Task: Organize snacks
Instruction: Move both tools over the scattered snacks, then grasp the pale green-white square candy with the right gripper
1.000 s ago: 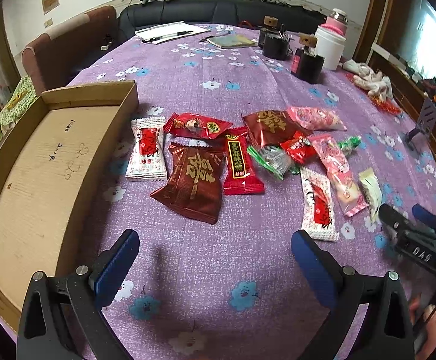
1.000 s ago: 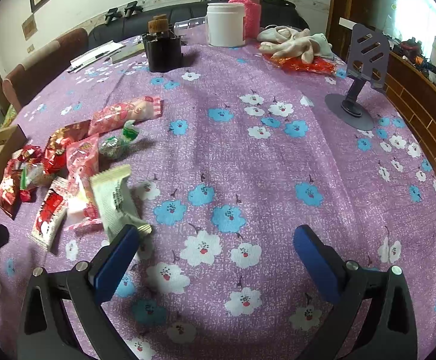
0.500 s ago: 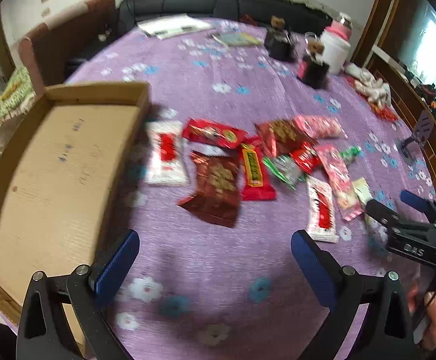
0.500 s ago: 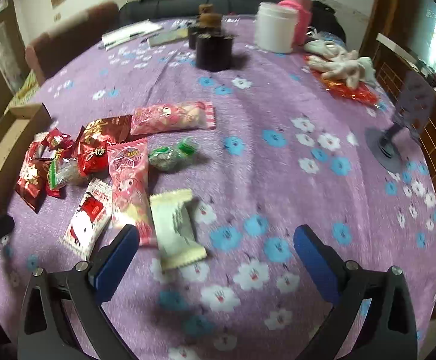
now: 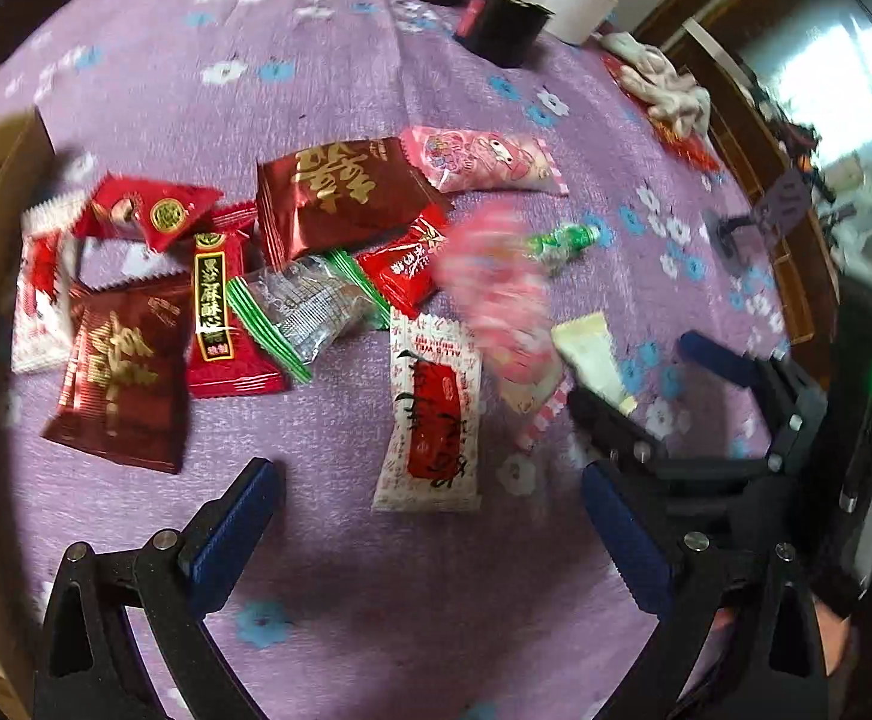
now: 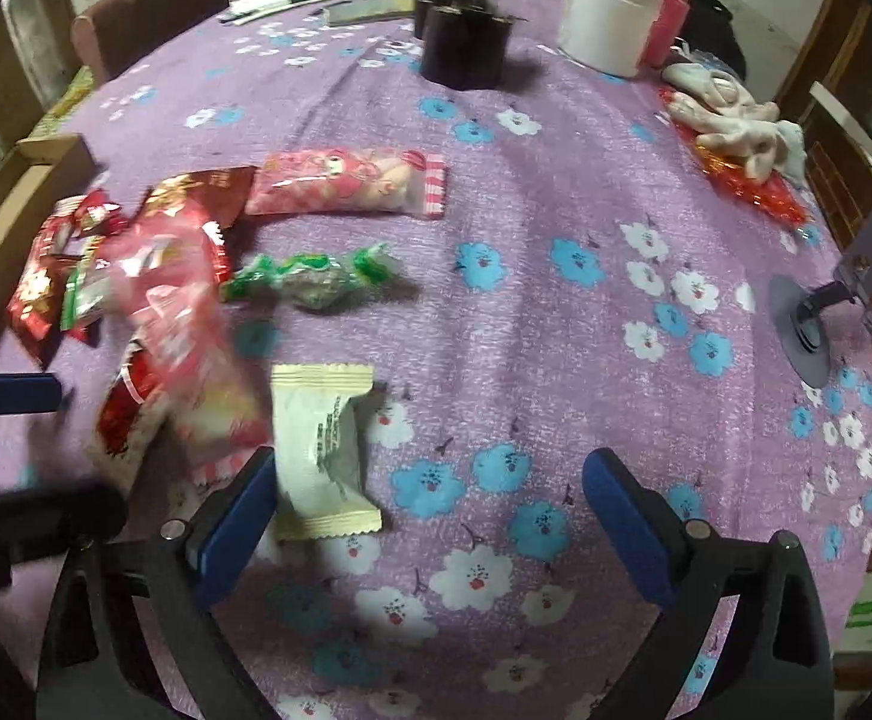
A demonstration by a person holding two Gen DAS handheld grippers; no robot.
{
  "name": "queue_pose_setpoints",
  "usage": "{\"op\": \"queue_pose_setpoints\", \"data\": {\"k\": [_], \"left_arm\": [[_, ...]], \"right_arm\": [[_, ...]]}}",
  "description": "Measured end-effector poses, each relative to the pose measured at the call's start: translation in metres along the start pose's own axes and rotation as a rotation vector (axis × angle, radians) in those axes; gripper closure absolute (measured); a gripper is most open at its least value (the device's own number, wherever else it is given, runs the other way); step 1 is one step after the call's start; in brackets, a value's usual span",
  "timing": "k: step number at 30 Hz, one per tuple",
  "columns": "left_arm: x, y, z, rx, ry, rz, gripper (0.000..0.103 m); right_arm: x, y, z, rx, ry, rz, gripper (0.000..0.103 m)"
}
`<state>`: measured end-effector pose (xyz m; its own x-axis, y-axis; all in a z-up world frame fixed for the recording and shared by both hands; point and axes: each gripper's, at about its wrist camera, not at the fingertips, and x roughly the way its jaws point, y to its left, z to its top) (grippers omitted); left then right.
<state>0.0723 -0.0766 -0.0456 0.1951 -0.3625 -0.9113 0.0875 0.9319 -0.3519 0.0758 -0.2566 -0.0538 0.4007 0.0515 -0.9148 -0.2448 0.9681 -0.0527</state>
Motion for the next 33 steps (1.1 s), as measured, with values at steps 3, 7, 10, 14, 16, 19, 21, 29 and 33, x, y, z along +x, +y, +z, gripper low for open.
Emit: {"op": "queue_pose_setpoints", "data": {"k": [3, 7, 10, 14, 16, 19, 21, 29, 33], "left_arm": [[0.002, -0.002, 0.001, 0.011, 0.001, 0.040, 0.002], [0.005, -0.005, 0.002, 0.014, -0.007, 0.073, 0.002], [0.006, -0.008, 0.003, 0.013, -0.012, 0.086, 0.003], [0.005, -0.011, 0.003, 0.023, -0.008, 0.087, 0.034], [0.008, -0.017, 0.004, 0.037, 0.032, 0.068, 0.060], [0.008, -0.020, 0.001, 0.054, 0.025, 0.083, 0.061], [0.008, -0.022, 0.002, 0.062, 0.021, 0.083, 0.061], [0.011, -0.015, 0.009, 0.027, 0.040, -0.008, 0.086], [0.007, -0.020, 0.005, 0.060, 0.022, 0.005, 0.088]], "right_arm": [[0.000, 0.005, 0.002, -0.027, -0.012, 0.017, 0.008], [-0.001, 0.012, 0.004, -0.068, -0.017, 0.034, 0.028], [-0.004, 0.019, 0.003, -0.100, -0.019, 0.074, 0.050], [-0.006, 0.024, 0.002, -0.119, -0.015, 0.107, 0.062], [-0.007, 0.021, 0.002, -0.112, -0.009, 0.116, 0.068], [-0.007, 0.016, 0.003, -0.095, 0.001, 0.121, 0.072], [-0.007, 0.015, 0.002, -0.093, 0.002, 0.117, 0.072], [-0.007, 0.009, 0.002, -0.060, 0.034, 0.110, 0.078], [-0.009, 0.006, 0.000, -0.039, 0.033, 0.123, 0.078]]}}
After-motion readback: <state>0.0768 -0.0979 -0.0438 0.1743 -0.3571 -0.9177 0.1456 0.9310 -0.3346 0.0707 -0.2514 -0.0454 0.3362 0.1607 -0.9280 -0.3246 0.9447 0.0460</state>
